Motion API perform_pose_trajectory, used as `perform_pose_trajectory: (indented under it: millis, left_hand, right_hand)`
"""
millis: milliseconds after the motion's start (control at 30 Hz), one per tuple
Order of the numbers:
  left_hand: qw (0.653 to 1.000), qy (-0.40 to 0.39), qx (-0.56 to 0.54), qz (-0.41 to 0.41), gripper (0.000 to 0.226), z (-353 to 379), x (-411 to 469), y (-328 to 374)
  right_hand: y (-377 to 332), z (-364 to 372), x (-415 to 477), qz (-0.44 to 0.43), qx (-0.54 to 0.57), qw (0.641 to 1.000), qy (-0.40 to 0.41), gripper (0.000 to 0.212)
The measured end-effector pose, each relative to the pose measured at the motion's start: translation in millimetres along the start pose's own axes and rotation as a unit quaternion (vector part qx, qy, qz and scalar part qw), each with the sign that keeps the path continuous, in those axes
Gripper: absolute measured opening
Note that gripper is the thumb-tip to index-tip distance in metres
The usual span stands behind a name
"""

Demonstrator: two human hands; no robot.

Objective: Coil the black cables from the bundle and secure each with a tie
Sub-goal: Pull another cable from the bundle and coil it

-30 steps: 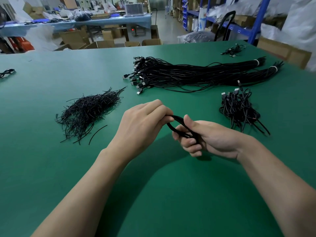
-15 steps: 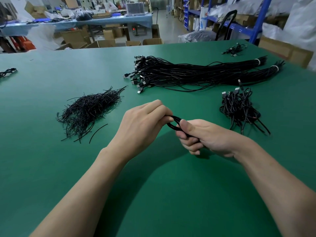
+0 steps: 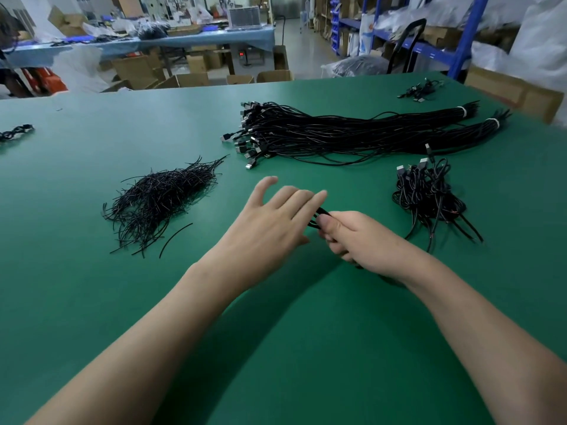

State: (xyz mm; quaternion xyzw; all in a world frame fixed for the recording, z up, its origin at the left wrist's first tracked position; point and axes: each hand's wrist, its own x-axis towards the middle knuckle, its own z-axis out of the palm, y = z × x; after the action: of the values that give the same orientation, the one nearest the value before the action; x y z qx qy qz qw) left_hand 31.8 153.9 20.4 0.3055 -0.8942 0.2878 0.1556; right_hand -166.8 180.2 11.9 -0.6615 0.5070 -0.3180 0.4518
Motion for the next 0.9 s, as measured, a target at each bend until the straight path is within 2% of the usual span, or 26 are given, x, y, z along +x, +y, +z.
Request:
perform_pose_trajectory:
  millis: [33,133,300,400,533,567,633,733,900]
  left_hand:
    - [1.000,0.013,-0.007,0.011,0.070,2,-1,1]
    - [0.996,0.066,-0.045,0.042,0.037,6,-3,0]
    - [0.992,0.036,-0.087,0.081,0.014,6,-1,-6]
    - [0.991,0.010,-0.110,0.081,0.015,3,-1,-10]
    - [0.985,-0.045,-0.164,0.041,0.045,0,-4,-10]
    - [0.982,-0.043,-0.180,0.033,0.046,0,-4,-11]
    - [0.977,-0.034,-0.209,0.011,0.040,2,-6,-11]
    - [0.964,-0.073,-0.252,-0.036,0.029,5,-9,-11]
    - [0.925,-0.135,-0.343,-0.088,0.032,8,-13,-14]
  right_hand:
    - [-1,0,0,0.020,0.046,0.998,-0.024,0.041]
    - [0,-1,-5,0.055,0.085,0.990,-0.097,0.042]
    - [-1,-8,-9,0.072,0.082,0.983,-0.149,0.040]
    - [-4,-5,-9,0.069,0.054,0.985,-0.147,0.042]
    - [-4,-2,-8,0.026,-0.064,0.994,-0.089,0.044]
    - [-4,-3,-7,0.008,-0.084,0.994,-0.073,0.042]
    - [-4,-4,-7,-0.020,-0.117,0.991,-0.054,0.037]
    - [-8,-5,-7,-0.047,-0.194,0.979,-0.049,0.031]
    - [-11,-2,-9,-0.060,-0.286,0.956,-0.034,0.027]
